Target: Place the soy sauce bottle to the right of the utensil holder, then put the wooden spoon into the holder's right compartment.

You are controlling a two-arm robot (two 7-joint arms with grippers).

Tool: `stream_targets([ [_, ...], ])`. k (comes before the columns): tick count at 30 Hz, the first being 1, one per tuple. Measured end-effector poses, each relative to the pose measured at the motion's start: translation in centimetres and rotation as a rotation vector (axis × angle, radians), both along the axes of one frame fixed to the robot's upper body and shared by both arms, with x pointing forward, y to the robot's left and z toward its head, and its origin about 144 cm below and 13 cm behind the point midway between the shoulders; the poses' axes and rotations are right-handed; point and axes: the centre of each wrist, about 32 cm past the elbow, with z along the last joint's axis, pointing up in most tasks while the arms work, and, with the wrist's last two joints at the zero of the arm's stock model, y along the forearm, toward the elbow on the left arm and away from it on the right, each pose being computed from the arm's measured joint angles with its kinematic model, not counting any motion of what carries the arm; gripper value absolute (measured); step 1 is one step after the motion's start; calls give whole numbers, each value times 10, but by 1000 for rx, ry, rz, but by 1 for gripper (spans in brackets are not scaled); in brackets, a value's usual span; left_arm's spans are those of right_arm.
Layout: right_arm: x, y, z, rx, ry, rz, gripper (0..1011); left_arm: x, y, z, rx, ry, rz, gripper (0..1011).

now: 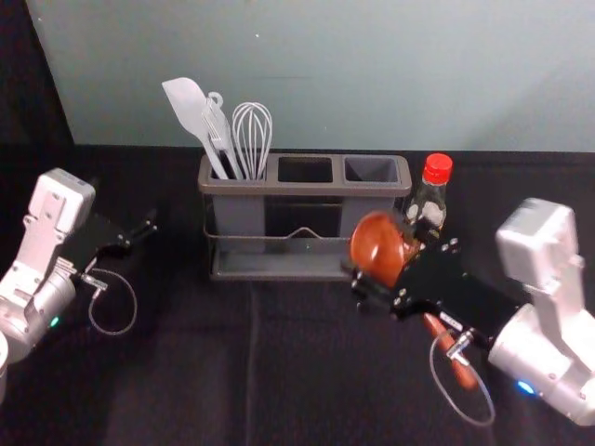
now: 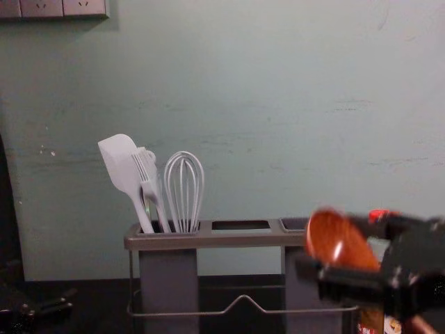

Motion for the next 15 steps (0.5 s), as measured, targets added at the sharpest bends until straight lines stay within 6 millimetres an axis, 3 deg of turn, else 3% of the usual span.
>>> stream_targets([
  [10, -8, 0, -26, 256, -315, -45, 838, 0, 0, 0, 0, 0, 0, 1005],
  [15, -9, 0, -29, 291, -350, -63, 838, 0, 0, 0, 0, 0, 0, 1005],
])
